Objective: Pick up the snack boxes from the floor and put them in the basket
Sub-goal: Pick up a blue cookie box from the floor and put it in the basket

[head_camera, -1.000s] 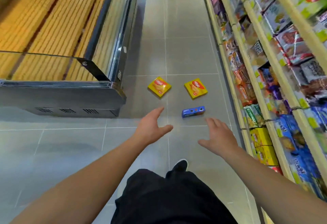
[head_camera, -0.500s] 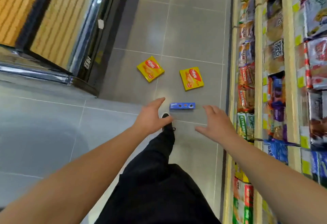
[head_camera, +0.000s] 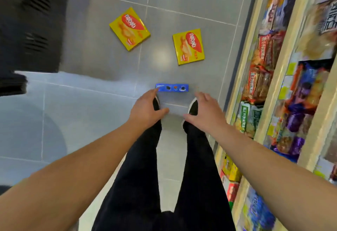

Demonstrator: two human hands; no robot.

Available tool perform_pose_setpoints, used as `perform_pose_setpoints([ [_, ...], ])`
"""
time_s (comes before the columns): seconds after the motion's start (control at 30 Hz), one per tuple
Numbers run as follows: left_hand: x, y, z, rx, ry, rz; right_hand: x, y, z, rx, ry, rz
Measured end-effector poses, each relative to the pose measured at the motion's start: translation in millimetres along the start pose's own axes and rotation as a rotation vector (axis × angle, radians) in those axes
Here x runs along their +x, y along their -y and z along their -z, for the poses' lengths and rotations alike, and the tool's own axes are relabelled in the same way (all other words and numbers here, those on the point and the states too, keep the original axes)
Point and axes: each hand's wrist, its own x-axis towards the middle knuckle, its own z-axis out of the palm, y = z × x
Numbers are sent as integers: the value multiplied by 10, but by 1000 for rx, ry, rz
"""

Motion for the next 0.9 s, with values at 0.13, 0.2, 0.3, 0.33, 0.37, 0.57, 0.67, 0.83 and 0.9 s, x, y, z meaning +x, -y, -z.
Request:
perform_pose_setpoints([
  [0.13, 701, 162, -482, 0, -3, 84, 716, -434, -354, 64, 86, -36],
  [0.2, 1147, 317, -812, -16, -4, 113, 1206, -680, -629, 83, 117, -52],
  [0.3, 1696, 640, -1279, -62, -17, 154, 1879, -945, -1052, 87, 161, -79],
  [0.33, 1873, 763, -1420, -77, -27, 170, 2104, -1025, -1201, 88, 167, -80],
  [0.37, 2031, 892, -1548, -81, -33, 184, 2297, -1087, -1334, 93, 163, -80],
  [0.57, 2906, 1648, -2105, 61, -35, 161, 3201, -1315, -2277, 183, 111, -75],
  [0.67, 3271, 1889, -2319, 65, -27, 126, 3533, -1415, -2670, 153, 99, -17],
  [0.83, 3550, 1986, -2533, -18, -125, 64, 3751, -1510, -2853, 38, 4, 27],
  [0.9, 3468, 1889, -2482, 3, -103, 65, 3669, -1529, -2744, 37, 49, 9],
])
